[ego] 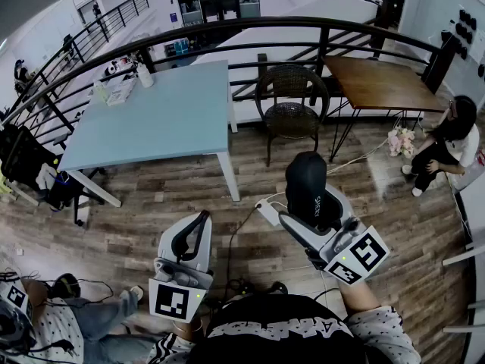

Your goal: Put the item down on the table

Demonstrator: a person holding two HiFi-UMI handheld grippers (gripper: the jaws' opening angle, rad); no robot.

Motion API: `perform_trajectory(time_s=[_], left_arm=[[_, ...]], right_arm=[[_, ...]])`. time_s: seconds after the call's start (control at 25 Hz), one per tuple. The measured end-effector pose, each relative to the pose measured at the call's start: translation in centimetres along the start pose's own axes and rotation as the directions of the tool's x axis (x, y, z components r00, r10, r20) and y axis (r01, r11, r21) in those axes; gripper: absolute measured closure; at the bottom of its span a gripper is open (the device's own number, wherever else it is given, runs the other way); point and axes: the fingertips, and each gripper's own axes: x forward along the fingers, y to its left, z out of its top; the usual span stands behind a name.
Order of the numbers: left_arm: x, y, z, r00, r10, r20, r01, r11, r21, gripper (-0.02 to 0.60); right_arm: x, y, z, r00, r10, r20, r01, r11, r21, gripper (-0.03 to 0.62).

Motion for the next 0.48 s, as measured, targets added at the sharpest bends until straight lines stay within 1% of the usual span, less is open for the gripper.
perform_trajectory(time_s=[0.12, 0.32, 0.48], left_arm=[[0.3, -0.5, 0.0, 1.0, -0.005, 0.001, 0.005, 1.0, -0.002, 0.581], [0.9, -1.5, 0.0, 1.0, -0.018, -0.005, 0.018, 1.0, -0.006, 0.581], [1.8, -2.7, 0.0, 1.0, -0.026, -0.007, 0.026, 1.0, -0.006, 0.581]], right_arm=[[-0.4, -0.3, 0.2, 1.0, -0.005, 0.002, 0.005, 1.0, -0.003, 0.24], [-1.5, -1.4, 0.1, 1.0, -0.026, 0.016, 0.025, 0.999, 0.043, 0.24], [-2.9, -2.8, 0.3, 0.999, -0.047, 0.014, 0.047, 0.998, 0.046, 0.24]])
